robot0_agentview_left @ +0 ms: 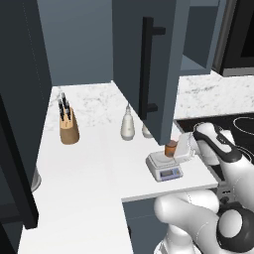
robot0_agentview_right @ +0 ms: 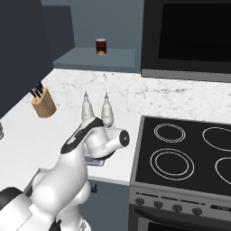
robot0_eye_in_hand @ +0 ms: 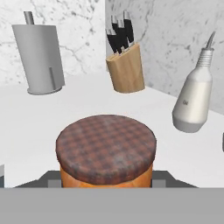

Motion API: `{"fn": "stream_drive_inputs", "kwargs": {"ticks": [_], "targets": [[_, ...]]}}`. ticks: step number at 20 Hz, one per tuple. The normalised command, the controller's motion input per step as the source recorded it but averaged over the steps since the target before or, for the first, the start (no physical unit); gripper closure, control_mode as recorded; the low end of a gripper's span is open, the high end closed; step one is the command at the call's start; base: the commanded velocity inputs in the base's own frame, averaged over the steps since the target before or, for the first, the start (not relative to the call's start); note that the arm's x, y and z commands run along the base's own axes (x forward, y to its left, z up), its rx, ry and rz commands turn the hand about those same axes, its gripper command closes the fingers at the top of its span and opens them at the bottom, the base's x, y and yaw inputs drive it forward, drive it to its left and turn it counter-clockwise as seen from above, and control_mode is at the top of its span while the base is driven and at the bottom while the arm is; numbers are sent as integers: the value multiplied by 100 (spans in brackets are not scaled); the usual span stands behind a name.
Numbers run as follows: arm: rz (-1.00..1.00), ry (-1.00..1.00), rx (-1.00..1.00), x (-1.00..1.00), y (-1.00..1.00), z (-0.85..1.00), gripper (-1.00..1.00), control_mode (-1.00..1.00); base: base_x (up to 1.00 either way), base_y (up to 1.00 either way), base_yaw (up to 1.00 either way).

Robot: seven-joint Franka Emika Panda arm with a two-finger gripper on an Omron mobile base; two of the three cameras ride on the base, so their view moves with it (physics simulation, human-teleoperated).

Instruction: Pick the jam and place it on the digital scale for weighing, and close the cabinet.

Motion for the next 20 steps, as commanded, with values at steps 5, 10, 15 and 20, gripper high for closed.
{"fn": "stream_drive_inputs", "kwargs": {"ticks": [5,10,15,20], "targets": [[0,0,0,9,0,-10,100,-100,0,0,0],[0,0,0,11,0,-14,100,-100,0,0,0],[0,1,0,15,1,-16,100,-100,0,0,0],[0,1,0,17,0,-14,100,-100,0,0,0]]}}
